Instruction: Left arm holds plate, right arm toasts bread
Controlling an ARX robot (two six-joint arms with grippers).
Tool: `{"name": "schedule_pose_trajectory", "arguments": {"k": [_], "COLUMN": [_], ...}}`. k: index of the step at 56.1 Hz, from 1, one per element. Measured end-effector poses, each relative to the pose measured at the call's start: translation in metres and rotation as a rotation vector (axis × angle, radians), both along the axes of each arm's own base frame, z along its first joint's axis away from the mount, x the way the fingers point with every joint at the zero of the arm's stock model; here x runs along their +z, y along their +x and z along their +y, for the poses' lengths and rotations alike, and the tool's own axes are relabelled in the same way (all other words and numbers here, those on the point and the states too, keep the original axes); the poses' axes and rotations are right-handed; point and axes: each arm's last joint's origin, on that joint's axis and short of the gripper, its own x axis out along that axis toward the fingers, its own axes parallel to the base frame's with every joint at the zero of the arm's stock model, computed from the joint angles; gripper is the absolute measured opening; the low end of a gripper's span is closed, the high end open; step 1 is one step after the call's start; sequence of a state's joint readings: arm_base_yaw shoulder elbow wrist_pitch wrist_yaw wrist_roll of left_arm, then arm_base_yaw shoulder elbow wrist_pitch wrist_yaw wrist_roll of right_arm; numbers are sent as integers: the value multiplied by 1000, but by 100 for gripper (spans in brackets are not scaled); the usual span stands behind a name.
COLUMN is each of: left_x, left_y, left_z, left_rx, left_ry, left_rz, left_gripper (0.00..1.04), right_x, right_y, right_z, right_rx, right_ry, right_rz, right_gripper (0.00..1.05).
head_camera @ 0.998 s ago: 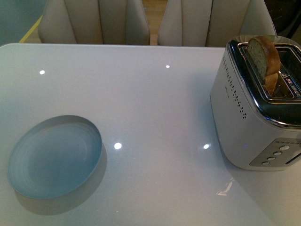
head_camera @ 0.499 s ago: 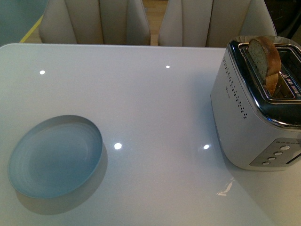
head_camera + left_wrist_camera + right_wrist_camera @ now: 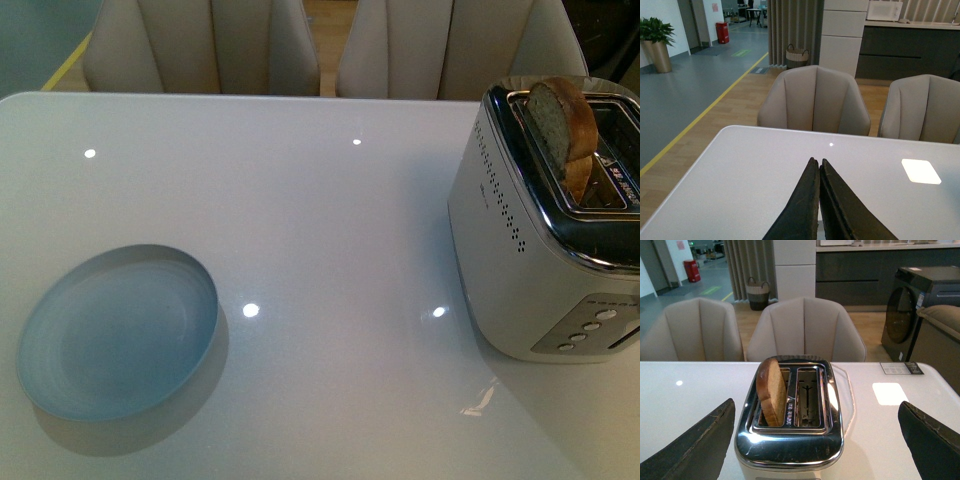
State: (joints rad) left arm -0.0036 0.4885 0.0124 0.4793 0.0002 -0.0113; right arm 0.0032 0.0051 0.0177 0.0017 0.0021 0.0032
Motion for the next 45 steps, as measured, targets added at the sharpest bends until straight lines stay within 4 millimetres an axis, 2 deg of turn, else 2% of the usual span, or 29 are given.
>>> {"name": "schedule_pose_trajectory", "arguments": {"k": [13, 39, 45], "left_x": [2, 2, -3], "left_y": [-11, -21, -29], "left_z": [0, 0, 0], "left_rx": [0, 0, 0], "left_ry": [0, 0, 0], "left_rz": [-10, -10, 18], "left_gripper": [3, 3, 3], "right_x": [0, 0, 0], "right_y": [0, 0, 0], "right_z": [0, 0, 0], "right_rx": [0, 0, 0], "right_ry": [0, 0, 0], "right_rz": [0, 0, 0], "right_gripper": [96, 96, 96]}}
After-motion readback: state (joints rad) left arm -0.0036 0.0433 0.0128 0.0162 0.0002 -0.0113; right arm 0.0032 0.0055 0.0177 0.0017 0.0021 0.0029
